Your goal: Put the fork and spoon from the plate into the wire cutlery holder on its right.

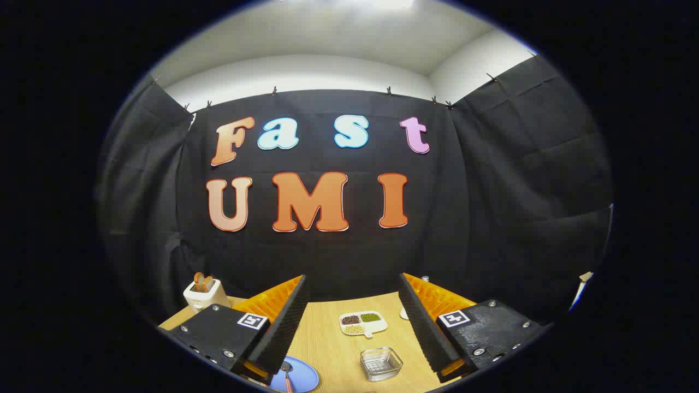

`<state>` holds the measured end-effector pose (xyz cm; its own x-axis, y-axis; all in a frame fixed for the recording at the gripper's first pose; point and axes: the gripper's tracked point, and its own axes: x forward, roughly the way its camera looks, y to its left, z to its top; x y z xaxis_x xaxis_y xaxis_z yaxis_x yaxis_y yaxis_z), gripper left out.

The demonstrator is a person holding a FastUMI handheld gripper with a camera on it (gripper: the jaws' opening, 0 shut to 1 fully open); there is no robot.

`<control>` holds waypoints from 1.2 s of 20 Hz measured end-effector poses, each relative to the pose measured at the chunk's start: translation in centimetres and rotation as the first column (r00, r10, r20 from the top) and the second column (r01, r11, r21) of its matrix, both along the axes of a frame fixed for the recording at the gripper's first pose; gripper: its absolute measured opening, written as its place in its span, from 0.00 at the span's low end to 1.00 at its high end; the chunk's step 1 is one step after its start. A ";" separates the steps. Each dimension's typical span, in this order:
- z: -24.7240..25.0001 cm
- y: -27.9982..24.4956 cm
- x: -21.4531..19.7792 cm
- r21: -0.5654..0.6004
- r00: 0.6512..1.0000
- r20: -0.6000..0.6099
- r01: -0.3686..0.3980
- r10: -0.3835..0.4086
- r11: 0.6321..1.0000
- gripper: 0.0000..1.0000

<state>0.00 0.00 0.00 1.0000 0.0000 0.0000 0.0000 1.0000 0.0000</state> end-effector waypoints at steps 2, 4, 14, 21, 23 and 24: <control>-0.3 1.1 -0.3 -0.018 1.000 -0.022 -0.014 0.014 1.000 0.98; -0.7 2.3 -0.6 -0.001 0.998 -0.042 -0.044 0.044 0.999 0.98; -3.6 5.0 -0.9 -0.007 0.985 -0.138 -0.102 0.101 0.995 0.98; -5.8 7.2 -1.5 -0.006 0.969 -0.193 -0.158 0.154 0.987 0.98; -7.0 7.7 -1.7 -0.001 0.962 -0.216 -0.172 0.168 0.985 0.98; -7.6 8.2 -1.9 0.000 0.957 -0.226 -0.185 0.180 0.983 0.98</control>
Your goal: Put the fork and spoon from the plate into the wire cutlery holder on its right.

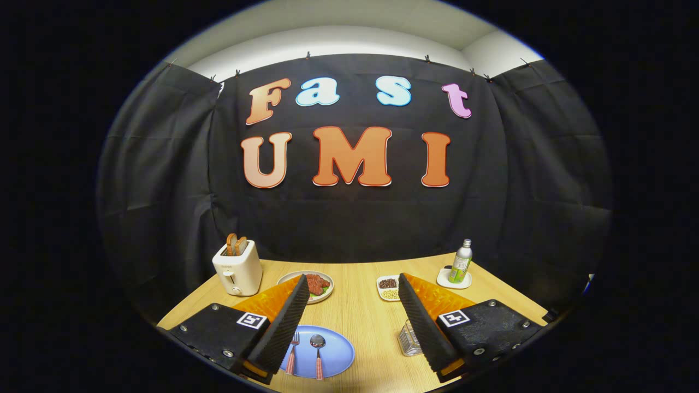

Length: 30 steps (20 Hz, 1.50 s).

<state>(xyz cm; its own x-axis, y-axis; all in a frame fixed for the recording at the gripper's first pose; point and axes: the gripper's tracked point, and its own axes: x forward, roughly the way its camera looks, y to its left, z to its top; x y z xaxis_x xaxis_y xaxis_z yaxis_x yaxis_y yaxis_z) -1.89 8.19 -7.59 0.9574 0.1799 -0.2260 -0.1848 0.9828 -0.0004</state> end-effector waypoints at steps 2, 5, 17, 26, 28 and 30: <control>-1.6 1.2 -0.4 0.010 0.999 -0.022 -0.042 0.042 0.999 0.98; -5.7 1.7 -1.0 -0.004 0.994 -0.097 -0.060 0.059 0.998 0.98; -19.6 3.9 -4.1 -0.048 0.912 -0.391 -0.159 0.128 0.986 0.98; -24.7 5.0 -5.2 -0.081 0.852 -0.501 -0.221 0.152 0.972 0.70; -25.3 4.9 -5.3 -0.082 0.838 -0.525 -0.222 0.147 0.972 0.58; -25.8 5.3 -5.3 -0.077 0.825 -0.544 -0.230 0.152 0.970 0.50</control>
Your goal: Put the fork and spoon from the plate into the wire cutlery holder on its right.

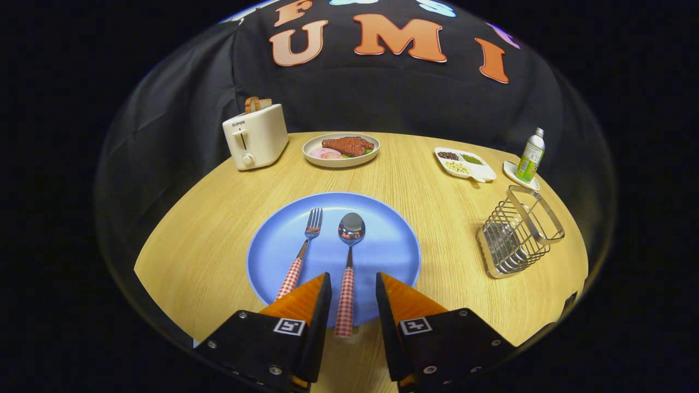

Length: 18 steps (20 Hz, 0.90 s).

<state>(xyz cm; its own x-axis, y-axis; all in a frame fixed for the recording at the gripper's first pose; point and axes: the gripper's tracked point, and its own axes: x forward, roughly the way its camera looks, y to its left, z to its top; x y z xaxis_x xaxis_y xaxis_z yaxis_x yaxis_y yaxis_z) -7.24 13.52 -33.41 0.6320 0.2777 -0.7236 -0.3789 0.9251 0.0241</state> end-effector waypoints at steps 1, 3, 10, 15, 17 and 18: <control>-0.3 0.2 -0.1 -0.004 1.000 -0.012 -0.004 0.004 1.000 0.46; -0.8 0.3 -0.1 -0.014 0.999 -0.032 -0.010 0.009 1.000 0.44; -1.8 0.5 -0.1 -0.044 0.998 -0.065 -0.007 0.004 0.999 0.25; -1.7 0.5 0.2 -0.028 0.997 -0.080 0.006 -0.008 1.000 0.12; -1.1 0.4 0.4 -0.024 0.998 -0.069 0.010 -0.012 1.000 0.09; -0.7 0.5 0.4 -0.016 0.998 -0.065 0.007 -0.008 1.000 0.08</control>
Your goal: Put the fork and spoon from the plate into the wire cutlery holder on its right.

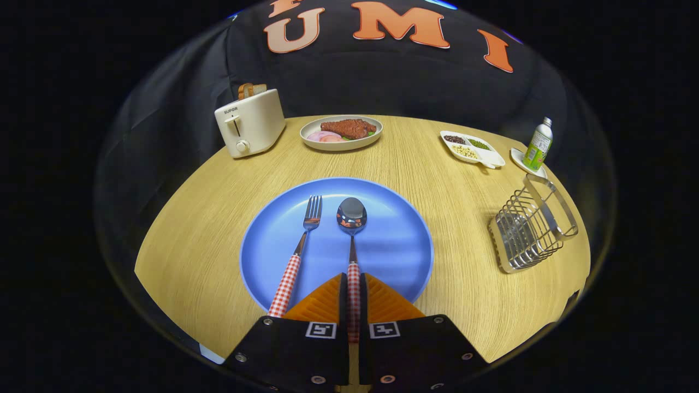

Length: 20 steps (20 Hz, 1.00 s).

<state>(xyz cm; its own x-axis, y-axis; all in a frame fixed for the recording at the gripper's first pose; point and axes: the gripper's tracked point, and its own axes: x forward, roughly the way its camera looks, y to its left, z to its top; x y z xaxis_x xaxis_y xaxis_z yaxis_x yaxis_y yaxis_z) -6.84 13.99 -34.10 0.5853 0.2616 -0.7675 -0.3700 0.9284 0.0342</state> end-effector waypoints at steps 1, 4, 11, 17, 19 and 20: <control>0.6 0.1 0.2 0.008 1.000 0.007 0.000 0.000 1.000 0.08; 2.6 -0.2 0.7 0.021 1.000 0.022 -0.005 0.004 1.000 0.08; 8.8 -4.6 2.4 0.057 0.998 0.012 0.064 -0.065 0.996 0.08; 13.7 -11.8 4.8 -0.012 0.992 0.056 0.113 -0.113 0.993 0.08; 14.5 -14.0 4.7 -0.033 0.991 0.046 0.129 -0.127 0.991 0.07; 14.6 -14.8 4.6 -0.043 0.991 0.032 0.132 -0.131 0.990 0.07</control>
<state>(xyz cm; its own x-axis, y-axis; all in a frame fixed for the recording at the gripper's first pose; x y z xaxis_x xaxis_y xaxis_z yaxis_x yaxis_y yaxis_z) -2.27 -0.84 -19.55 0.6343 0.1465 -0.7591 -0.2447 0.9694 -0.0174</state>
